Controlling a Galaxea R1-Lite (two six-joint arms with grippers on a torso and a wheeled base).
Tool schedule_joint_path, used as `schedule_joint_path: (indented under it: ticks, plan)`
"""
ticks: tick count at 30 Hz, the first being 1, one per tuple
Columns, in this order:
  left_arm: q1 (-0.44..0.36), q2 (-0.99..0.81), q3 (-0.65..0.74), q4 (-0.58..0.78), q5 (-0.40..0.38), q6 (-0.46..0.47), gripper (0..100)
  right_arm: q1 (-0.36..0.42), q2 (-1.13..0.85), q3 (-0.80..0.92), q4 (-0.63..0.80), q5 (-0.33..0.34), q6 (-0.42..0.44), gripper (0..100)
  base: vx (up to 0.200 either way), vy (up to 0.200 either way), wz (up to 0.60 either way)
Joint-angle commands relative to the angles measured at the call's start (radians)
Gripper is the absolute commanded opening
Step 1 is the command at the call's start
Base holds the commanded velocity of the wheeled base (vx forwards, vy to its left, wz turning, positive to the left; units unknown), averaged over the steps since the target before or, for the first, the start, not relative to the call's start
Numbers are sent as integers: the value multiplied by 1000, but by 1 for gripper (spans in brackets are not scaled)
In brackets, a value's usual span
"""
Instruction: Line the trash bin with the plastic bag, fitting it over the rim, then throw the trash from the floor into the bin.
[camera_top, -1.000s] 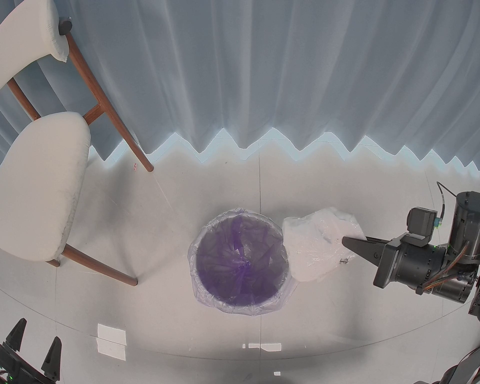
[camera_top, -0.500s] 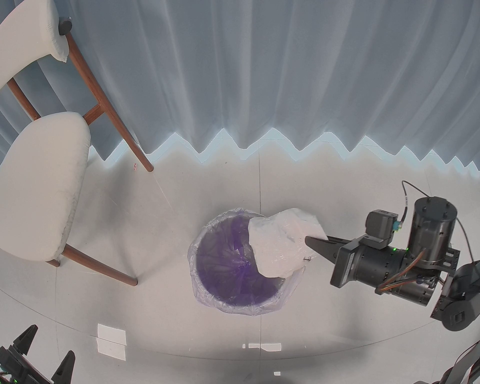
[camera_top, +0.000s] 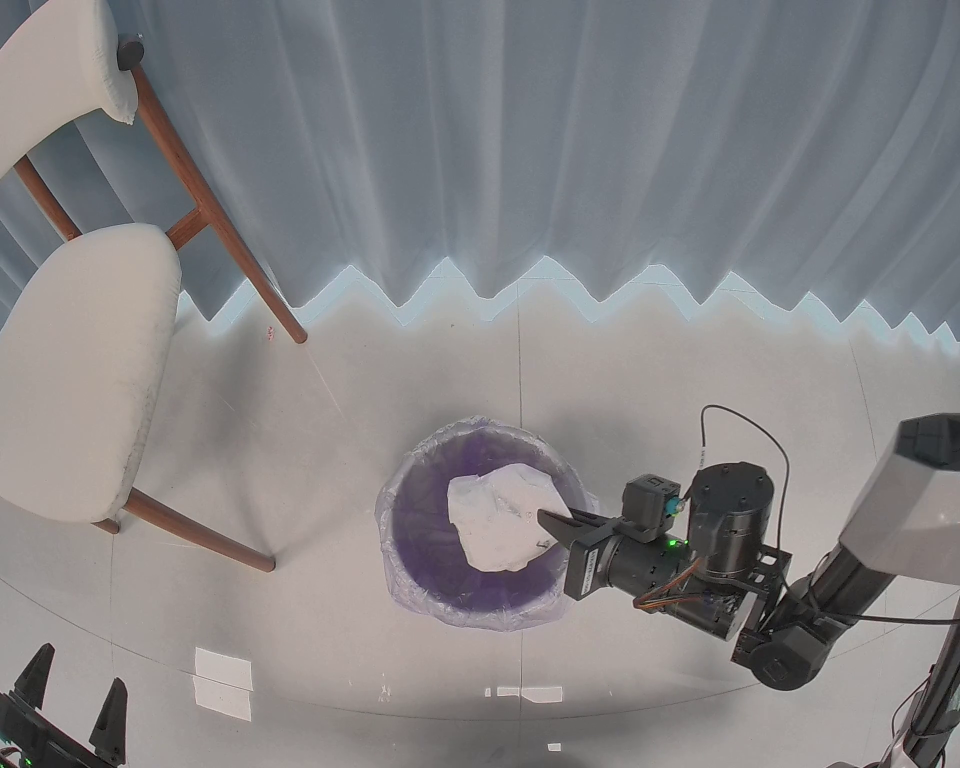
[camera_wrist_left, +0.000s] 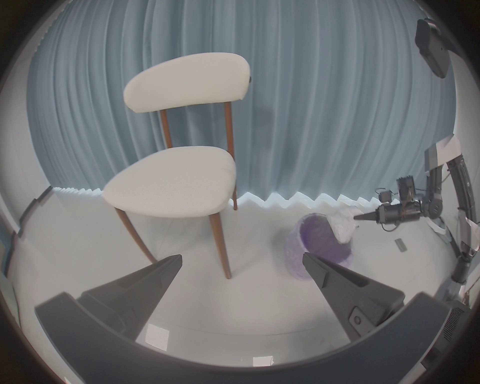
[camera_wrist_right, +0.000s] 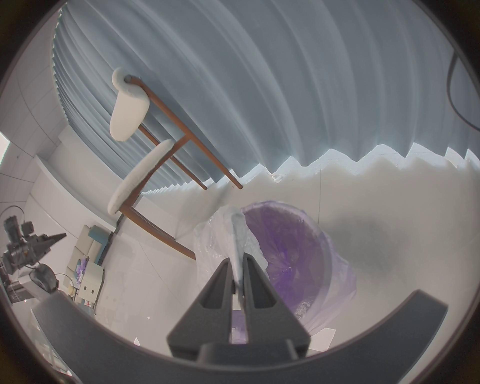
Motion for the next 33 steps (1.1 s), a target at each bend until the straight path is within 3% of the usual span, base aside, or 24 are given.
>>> schedule_joint_path:
  ticks: [1,24,25,33]
  plan:
    - [33,-64,18,-2,-5,19,100,3,183,-80,-44,-7,-10,0,0,0,0]
    - [33,-64,18,-4,-8,25,100,-11,307,-235,-41,-9,-15,0,0,0,0]
    - [33,-64,18,-4,-7,25,100,-11,307,-235,-42,-9,-15,100,0,0,0]
    - [35,-64,18,-5,-8,24,100,-16,174,-186,-37,-17,-12,100,0,0,0]
